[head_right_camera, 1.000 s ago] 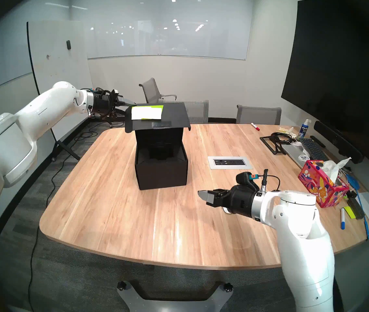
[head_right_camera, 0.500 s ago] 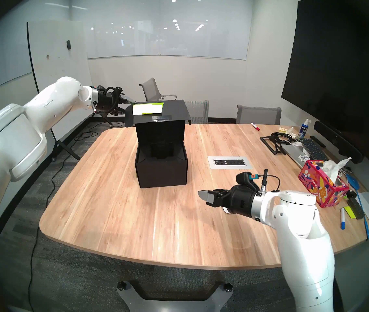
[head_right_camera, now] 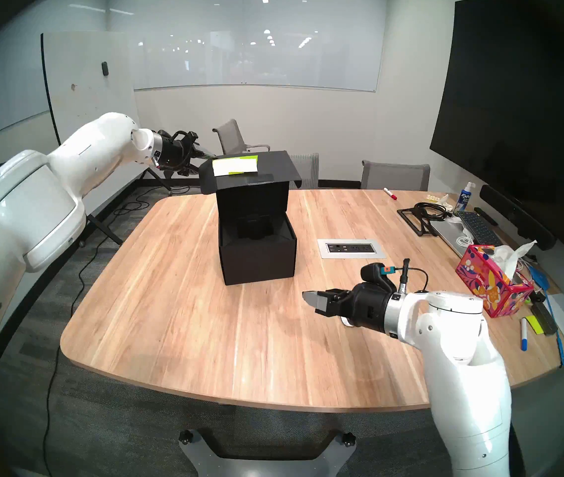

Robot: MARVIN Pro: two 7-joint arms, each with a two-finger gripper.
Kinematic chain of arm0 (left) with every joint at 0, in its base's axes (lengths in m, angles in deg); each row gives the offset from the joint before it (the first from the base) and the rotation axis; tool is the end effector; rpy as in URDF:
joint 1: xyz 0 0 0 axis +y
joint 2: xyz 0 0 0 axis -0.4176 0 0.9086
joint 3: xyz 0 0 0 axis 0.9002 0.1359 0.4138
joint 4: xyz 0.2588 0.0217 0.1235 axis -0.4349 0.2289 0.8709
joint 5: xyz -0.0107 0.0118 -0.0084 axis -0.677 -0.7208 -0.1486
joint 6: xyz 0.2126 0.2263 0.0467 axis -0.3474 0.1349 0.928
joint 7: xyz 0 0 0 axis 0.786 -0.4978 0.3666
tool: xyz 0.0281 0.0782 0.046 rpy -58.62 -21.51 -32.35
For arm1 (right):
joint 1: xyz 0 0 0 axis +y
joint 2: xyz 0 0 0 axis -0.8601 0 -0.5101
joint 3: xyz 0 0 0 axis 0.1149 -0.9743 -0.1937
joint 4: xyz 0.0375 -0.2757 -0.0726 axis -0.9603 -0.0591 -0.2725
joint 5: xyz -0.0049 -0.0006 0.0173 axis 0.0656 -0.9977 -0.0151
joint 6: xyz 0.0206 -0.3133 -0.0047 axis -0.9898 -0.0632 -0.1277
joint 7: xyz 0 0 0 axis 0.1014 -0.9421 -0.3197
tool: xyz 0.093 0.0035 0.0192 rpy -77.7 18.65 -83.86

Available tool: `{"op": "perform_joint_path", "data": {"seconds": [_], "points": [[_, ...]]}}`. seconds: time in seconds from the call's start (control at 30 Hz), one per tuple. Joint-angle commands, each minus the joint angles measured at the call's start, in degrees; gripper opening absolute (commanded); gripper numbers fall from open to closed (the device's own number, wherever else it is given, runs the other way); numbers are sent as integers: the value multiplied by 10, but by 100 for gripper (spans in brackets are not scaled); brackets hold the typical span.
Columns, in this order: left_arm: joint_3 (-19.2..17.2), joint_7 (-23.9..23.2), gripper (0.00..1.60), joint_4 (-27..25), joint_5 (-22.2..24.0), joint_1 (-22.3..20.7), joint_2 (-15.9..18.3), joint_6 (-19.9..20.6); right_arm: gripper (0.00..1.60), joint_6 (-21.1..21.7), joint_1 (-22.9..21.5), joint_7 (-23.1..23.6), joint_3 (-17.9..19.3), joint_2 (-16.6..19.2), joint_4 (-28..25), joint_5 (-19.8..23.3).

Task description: Open the box and place the mouse inside

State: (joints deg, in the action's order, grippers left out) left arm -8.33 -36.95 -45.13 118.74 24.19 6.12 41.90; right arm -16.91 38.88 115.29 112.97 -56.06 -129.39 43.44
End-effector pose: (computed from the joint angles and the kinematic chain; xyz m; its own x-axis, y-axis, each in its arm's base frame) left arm 0.6549 0.0641 -0.0275 0.7312 0.5055 0.4581 -0.0292 -0.6477 0.7613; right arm 0.3385 -0.0283 -0.2049 0.5693 -0.0782 0.8184 0.5216 -0.7350 -0.4332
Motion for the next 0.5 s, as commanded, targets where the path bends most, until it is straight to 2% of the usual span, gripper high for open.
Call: {"op": "perform_joint_path", "data": {"seconds": [0.0, 0.17, 0.47], "points": [[-2, 22, 0, -3, 5, 8, -17, -1, 160, -2, -4, 0, -1, 1, -10, 1], [-1, 14, 0, -25, 13, 9, 9, -1, 160, -2, -4, 0, -1, 1, -10, 1], [7, 7, 0, -50, 24, 9, 33, -1, 160, -2, -4, 0, -1, 1, -10, 1]]}}
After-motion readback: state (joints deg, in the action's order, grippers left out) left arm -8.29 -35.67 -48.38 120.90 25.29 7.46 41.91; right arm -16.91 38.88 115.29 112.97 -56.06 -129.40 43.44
